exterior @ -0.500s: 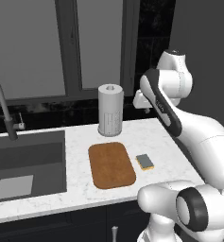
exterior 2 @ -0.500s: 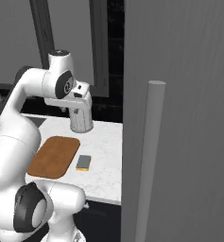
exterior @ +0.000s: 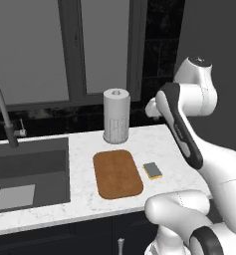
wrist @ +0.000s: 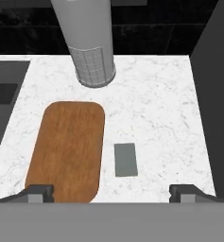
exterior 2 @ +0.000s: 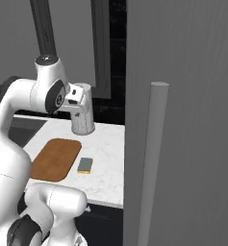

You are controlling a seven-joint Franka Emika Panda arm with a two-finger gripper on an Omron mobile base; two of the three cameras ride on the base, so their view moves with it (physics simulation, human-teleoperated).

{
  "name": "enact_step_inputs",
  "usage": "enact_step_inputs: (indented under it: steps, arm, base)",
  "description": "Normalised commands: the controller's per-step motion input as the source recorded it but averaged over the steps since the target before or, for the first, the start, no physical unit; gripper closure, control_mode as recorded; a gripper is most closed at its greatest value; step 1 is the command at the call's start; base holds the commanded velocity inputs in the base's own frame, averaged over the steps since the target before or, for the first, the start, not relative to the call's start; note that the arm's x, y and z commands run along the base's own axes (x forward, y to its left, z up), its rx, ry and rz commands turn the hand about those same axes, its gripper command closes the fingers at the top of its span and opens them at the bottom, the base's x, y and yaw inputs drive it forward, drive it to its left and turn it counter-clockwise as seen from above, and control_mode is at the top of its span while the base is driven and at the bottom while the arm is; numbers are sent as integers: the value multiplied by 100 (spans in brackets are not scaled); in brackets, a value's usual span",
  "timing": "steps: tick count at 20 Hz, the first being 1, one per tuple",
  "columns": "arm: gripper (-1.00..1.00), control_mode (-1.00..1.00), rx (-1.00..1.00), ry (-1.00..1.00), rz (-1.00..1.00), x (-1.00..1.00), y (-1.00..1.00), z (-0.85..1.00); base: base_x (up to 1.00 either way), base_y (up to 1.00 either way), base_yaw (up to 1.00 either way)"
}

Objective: Pick up the sponge from the counter and clean the cutting board by briefly scrubbing or pressing down on the cutting board. Once finished, release the sponge.

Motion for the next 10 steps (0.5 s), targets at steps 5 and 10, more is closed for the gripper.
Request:
enact_step_inputs:
  steps: [5, 10]
  arm:
    - [-100, -100, 0, -8, 0, -19, 0, 1]
    - [-100, -100, 0, 1, 0, 2, -2, -2]
  base:
    - [0, 0, 0]
    - [0, 0, 0]
